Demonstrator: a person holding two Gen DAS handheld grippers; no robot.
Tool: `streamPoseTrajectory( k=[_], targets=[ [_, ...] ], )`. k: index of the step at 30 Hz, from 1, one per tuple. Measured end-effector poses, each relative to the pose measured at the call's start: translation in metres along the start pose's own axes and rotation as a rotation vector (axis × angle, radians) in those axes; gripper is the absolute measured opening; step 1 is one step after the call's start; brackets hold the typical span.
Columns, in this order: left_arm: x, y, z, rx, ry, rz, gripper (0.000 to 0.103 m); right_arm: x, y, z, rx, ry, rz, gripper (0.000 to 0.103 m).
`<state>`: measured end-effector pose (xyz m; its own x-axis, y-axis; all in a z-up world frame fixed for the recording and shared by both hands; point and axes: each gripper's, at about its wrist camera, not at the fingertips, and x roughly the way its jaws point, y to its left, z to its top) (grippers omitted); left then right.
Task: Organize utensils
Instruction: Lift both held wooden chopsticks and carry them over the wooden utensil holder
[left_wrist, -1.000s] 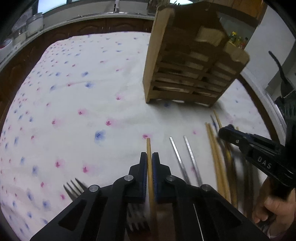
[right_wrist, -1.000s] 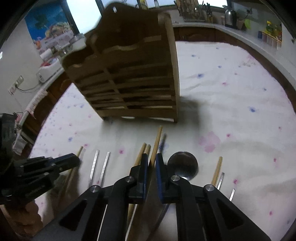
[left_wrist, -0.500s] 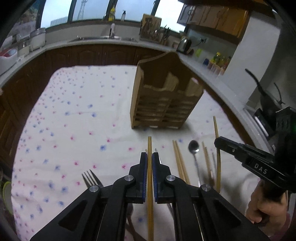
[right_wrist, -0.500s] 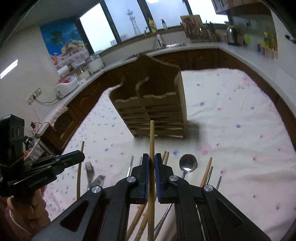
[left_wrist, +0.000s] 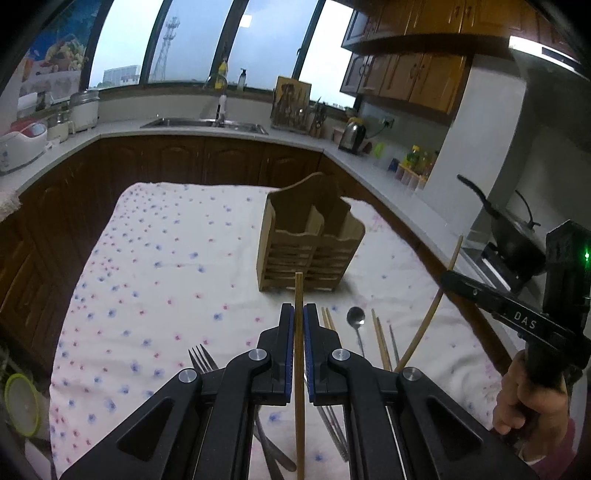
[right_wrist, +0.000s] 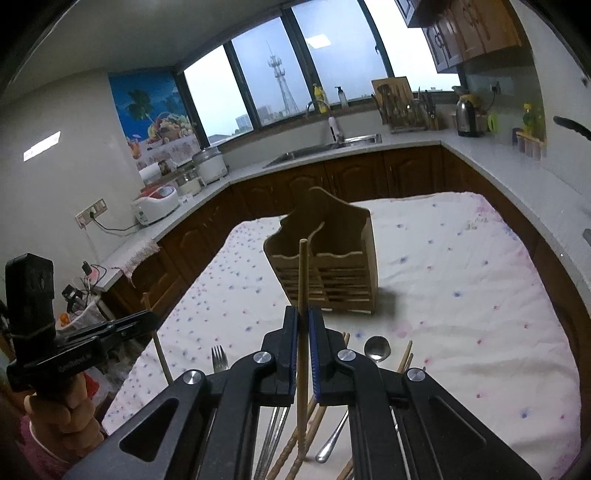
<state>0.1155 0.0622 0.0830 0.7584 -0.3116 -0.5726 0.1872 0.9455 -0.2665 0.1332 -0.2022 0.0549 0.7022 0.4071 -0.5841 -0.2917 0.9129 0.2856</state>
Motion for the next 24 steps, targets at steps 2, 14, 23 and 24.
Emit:
streamPoseTrajectory(
  k=[2, 14, 23, 24],
  targets=[
    [-0.009, 0.0, 0.001, -0.002, -0.019, -0.004, 0.003, -0.005, 0.0, 0.002, 0.0, -0.014, 0.002, 0.006],
    [-0.019, 0.005, 0.009, -0.021, -0.084, -0.001, 0.003, -0.013, -0.001, 0.012, 0.0, -0.059, -0.01, 0.006],
    [-0.016, 0.007, 0.022, -0.033, -0.126, -0.005, 0.003, -0.011, -0.009, 0.022, 0.013, -0.089, -0.009, 0.006],
    [-0.016, 0.007, 0.023, -0.033, -0.132, -0.006, 0.003, -0.011, -0.01, 0.024, 0.014, -0.096, -0.009, 0.006]
  ],
)
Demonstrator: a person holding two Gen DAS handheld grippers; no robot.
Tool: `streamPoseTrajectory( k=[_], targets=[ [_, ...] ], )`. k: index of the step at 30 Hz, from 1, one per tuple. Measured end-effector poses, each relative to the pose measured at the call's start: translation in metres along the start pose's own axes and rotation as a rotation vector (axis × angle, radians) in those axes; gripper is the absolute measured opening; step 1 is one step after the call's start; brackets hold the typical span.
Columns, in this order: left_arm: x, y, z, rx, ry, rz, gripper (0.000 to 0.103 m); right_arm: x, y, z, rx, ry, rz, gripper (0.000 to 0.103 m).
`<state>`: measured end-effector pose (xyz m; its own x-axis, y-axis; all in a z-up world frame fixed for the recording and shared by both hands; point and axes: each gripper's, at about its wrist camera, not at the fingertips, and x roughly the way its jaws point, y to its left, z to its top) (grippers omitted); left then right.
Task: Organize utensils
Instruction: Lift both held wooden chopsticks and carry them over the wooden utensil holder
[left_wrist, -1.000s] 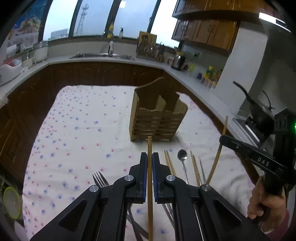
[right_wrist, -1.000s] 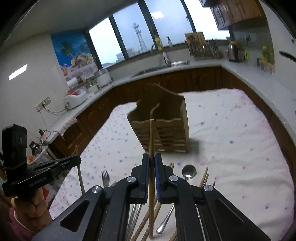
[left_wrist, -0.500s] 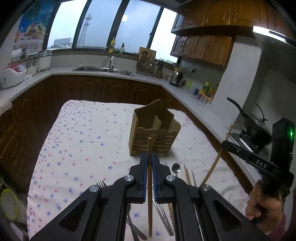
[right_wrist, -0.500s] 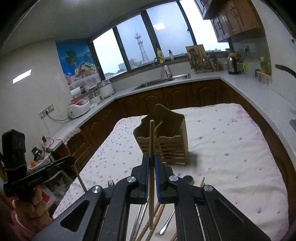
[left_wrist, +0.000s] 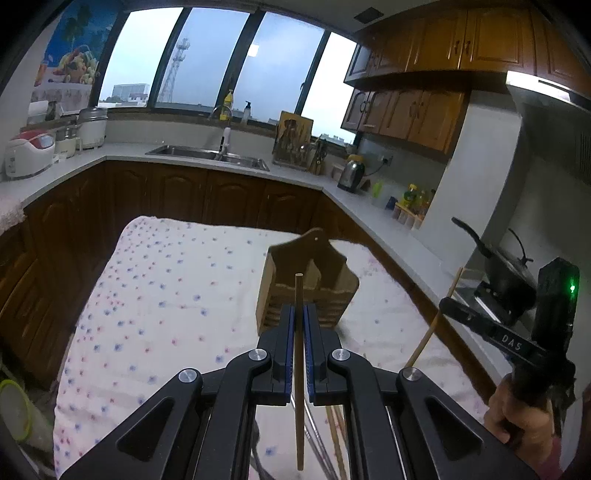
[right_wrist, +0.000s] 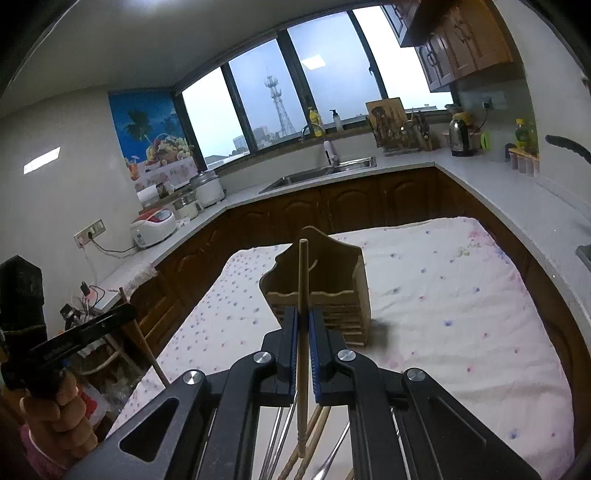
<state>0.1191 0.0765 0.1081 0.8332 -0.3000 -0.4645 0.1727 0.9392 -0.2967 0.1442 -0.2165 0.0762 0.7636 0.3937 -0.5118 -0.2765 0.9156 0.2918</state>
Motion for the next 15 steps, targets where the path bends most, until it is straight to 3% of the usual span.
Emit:
streamPoseTrajectory(
  k=[15],
  targets=[
    [0.015, 0.009, 0.035, -0.012, -0.102, 0.009, 0.003, 0.011, -0.015, 0.043, 0.018, -0.113, -0.006, 0.006]
  ],
)
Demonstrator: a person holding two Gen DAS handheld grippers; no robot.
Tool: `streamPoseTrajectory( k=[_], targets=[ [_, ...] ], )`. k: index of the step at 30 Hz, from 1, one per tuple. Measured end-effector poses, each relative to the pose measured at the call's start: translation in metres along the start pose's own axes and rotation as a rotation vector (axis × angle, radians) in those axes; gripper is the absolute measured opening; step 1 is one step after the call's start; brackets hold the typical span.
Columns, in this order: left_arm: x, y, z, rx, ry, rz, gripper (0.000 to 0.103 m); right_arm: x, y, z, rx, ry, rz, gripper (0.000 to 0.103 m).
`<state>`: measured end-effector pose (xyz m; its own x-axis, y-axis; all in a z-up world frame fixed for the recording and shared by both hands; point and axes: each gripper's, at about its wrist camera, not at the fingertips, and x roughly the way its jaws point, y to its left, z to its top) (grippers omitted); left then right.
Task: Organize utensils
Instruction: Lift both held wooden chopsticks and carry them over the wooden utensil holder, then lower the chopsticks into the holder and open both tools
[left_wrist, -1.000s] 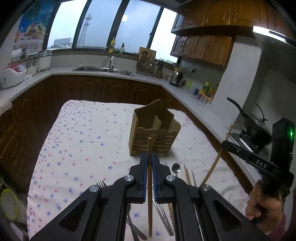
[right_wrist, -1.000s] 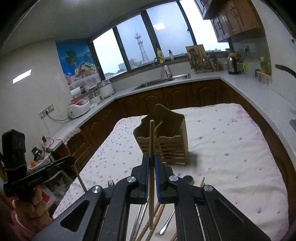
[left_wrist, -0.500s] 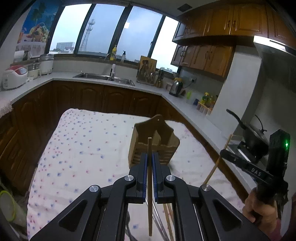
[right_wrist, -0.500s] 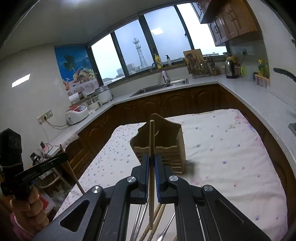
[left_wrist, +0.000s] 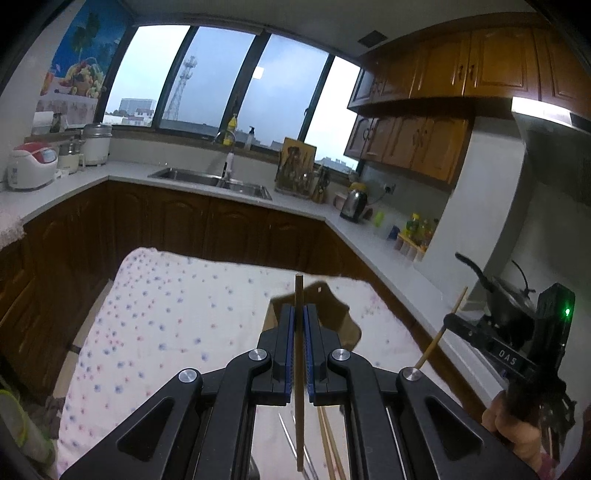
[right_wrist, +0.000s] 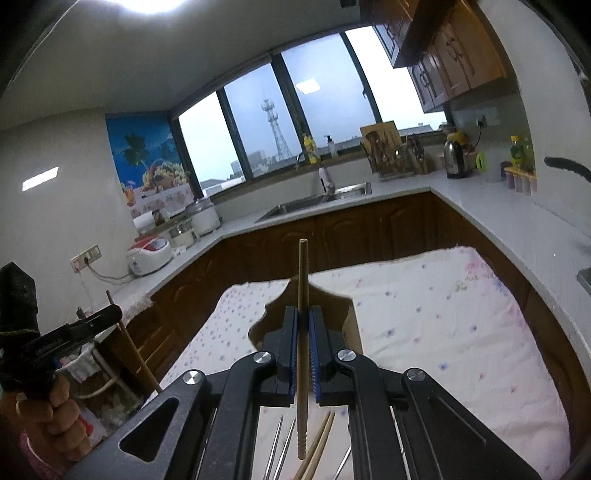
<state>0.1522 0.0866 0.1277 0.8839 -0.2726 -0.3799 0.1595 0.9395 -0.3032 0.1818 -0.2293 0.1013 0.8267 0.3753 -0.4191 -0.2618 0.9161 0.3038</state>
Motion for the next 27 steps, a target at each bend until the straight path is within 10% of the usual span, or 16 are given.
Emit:
streamPoseTrajectory(
  k=[16, 27],
  targets=[
    [0.069, 0.014, 0.046, -0.005, -0.186, 0.014, 0.003, 0.043, -0.015, 0.076, 0.027, -0.19, -0.021, 0.006],
    [0.165, 0.017, 0.005, 0.007, -0.245, 0.046, 0.003, 0.095, -0.025, 0.048, 0.018, -0.17, -0.066, 0.006]
  ],
)
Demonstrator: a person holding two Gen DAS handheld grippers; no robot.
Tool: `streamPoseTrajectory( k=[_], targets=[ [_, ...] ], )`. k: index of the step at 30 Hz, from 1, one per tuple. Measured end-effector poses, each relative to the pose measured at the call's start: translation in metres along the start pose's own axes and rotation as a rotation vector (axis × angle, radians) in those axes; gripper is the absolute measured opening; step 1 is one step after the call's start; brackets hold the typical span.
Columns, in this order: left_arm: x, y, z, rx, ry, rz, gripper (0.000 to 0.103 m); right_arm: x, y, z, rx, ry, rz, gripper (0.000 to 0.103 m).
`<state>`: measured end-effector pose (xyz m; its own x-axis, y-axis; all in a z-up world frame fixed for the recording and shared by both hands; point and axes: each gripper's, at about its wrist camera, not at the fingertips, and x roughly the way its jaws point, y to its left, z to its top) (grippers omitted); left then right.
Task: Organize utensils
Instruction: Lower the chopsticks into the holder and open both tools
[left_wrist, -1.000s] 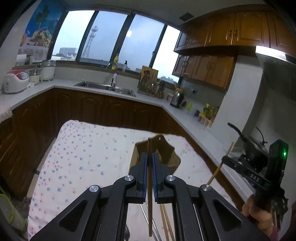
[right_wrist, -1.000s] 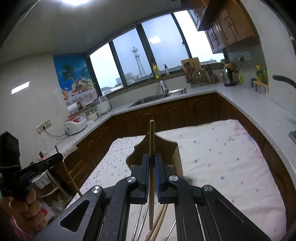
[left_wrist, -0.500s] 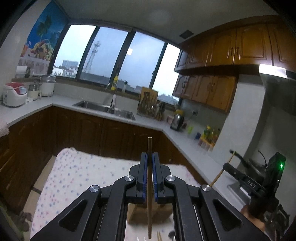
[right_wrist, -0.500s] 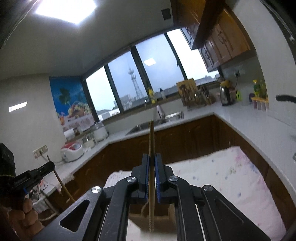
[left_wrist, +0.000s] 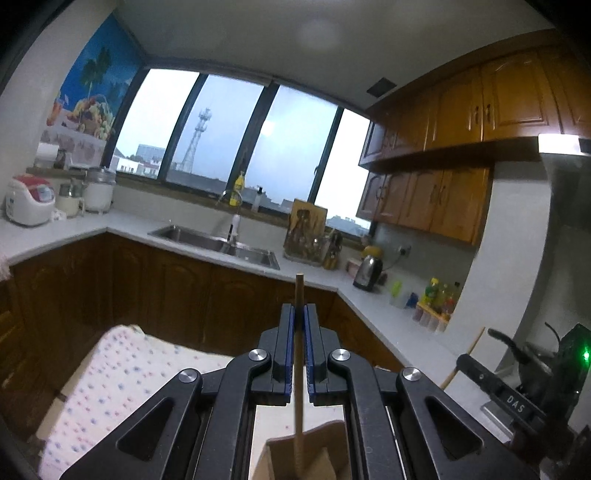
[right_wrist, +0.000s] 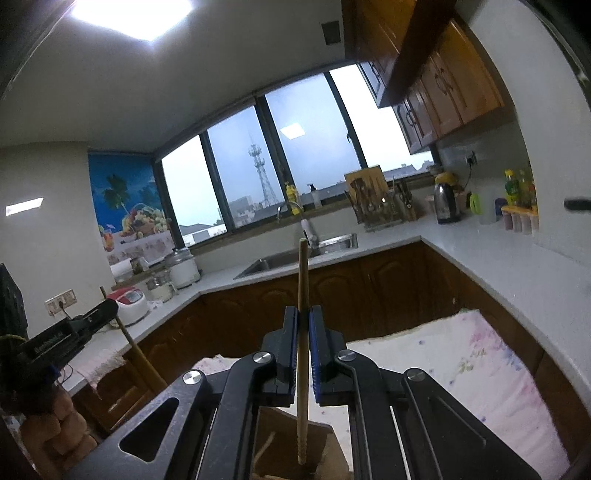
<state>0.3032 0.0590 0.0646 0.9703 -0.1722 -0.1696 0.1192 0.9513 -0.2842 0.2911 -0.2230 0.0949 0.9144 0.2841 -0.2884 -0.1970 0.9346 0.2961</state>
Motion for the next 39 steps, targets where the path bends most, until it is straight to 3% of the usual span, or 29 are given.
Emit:
streamPoseTrajectory(
  k=[7, 15, 27, 33, 34, 35, 36, 37, 39],
  targets=[
    [0.047, 0.011, -0.056, -0.049, 0.035, 0.027, 0.003, 0.026, -0.01, -0.035, 0.024, 0.025, -0.016, 0.006],
    [0.075, 0.02, -0.077, -0.089, 0.069, 0.039, 0.003, 0.039, -0.012, -0.055, 0.033, 0.053, -0.026, 0.006],
    [0.06, 0.03, -0.058, -0.055, 0.112, 0.041, 0.004, 0.046, -0.022, -0.051, 0.06, 0.118, -0.028, 0.007],
    [0.06, 0.029, -0.047, -0.059, 0.133, 0.049, 0.004, 0.045, -0.024, -0.051, 0.073, 0.142, -0.023, 0.013],
    [0.059, 0.028, -0.045, -0.057, 0.135, 0.049, 0.005, 0.045, -0.024, -0.051, 0.077, 0.144, -0.022, 0.018],
    [0.057, 0.027, -0.043, -0.056, 0.136, 0.05, 0.011, 0.043, -0.025, -0.05, 0.086, 0.143, -0.016, 0.025],
    [0.055, 0.026, -0.041, -0.055, 0.138, 0.05, 0.023, 0.039, -0.025, -0.049, 0.095, 0.137, -0.006, 0.04],
    [0.051, 0.025, -0.04, -0.055, 0.131, 0.054, 0.03, 0.036, -0.025, -0.048, 0.098, 0.131, -0.006, 0.048],
    [0.04, 0.024, -0.039, -0.056, 0.113, 0.069, 0.058, 0.026, -0.026, -0.045, 0.103, 0.119, -0.004, 0.051]
  ],
)
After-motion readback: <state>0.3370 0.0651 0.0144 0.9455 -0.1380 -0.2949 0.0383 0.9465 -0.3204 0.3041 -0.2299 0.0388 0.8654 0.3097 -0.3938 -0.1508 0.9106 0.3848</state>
